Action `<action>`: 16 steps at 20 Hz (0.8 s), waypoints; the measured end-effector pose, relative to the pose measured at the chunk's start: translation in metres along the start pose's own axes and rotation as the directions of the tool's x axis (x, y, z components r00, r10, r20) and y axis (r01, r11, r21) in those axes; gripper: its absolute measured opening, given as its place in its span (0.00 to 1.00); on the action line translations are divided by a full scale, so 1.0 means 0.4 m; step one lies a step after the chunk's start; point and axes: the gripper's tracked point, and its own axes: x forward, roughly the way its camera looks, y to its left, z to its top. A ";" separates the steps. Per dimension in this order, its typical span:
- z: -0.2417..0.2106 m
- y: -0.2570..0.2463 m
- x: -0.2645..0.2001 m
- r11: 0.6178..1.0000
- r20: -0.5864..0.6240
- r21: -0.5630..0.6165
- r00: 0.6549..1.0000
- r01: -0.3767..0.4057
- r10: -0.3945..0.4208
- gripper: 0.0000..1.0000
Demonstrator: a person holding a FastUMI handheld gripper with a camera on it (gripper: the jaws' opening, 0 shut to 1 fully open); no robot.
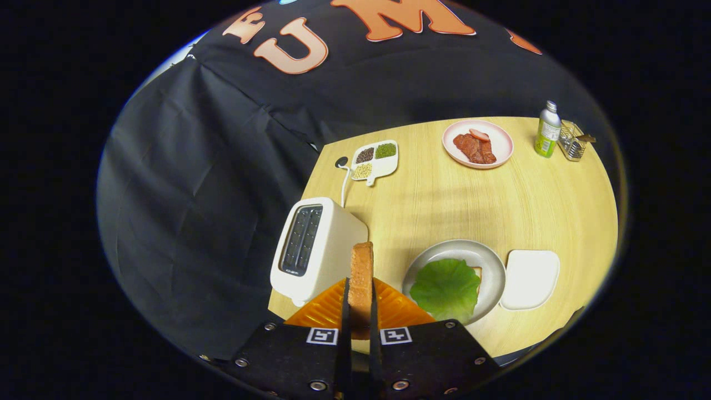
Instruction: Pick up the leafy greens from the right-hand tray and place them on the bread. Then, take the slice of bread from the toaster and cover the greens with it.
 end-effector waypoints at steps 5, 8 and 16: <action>-0.050 -0.087 0.046 0.999 -0.007 0.021 1.000 -0.029 0.029 0.14; -0.078 -0.157 0.086 0.998 -0.021 0.053 0.999 -0.023 0.024 0.13; -0.151 -0.278 0.188 0.999 -0.070 0.027 0.996 -0.046 0.048 0.13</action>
